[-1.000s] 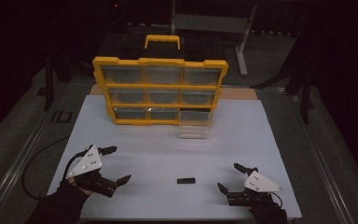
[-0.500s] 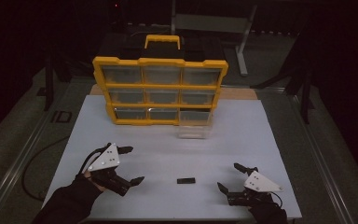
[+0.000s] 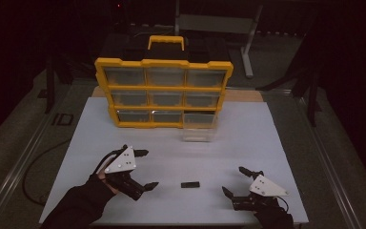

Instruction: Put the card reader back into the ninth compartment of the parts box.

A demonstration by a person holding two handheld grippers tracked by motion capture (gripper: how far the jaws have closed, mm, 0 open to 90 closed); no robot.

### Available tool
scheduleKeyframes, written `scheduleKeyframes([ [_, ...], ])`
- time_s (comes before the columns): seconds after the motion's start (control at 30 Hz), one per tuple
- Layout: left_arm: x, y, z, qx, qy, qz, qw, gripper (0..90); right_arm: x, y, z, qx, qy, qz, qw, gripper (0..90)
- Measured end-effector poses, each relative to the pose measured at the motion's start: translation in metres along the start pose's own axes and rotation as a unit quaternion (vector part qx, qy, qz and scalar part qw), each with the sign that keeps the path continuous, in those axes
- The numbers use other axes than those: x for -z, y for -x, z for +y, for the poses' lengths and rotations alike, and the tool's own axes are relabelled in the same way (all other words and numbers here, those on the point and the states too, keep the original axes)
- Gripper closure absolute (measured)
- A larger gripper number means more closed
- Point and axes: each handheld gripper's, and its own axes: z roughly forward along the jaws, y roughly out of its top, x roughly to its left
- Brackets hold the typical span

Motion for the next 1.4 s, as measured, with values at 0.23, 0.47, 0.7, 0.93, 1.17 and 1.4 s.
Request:
scheduleKeyframes([
  [0.23,-0.009,0.002,0.005,-0.005,-0.005,-0.010,0.9999,0.3,0.000,0.000,0.000,-0.002,-0.003,0.000,1.0000,9.4],
  [0.47,-0.022,0.006,0.011,-0.021,-0.020,-0.027,0.9992,0.3,-0.001,0.000,-0.001,-0.007,0.001,0.002,1.0000,9.4],
  [0.7,-0.034,0.007,0.016,-0.024,-0.032,-0.039,0.9984,0.3,0.000,0.001,0.000,-0.002,0.000,0.002,1.0000,9.4],
  [0.93,-0.050,0.008,0.020,-0.034,-0.052,-0.052,0.9967,0.3,-0.001,0.000,-0.001,-0.007,-0.001,0.005,1.0000,9.4],
  [1.17,-0.062,0.010,0.021,-0.038,-0.070,-0.063,0.9948,0.3,-0.001,0.000,-0.001,-0.007,-0.001,0.006,1.0000,9.4],
  [1.4,-0.082,0.014,0.020,-0.044,-0.097,-0.078,0.9913,0.3,-0.001,0.000,-0.001,-0.003,-0.003,0.008,1.0000,9.5],
])
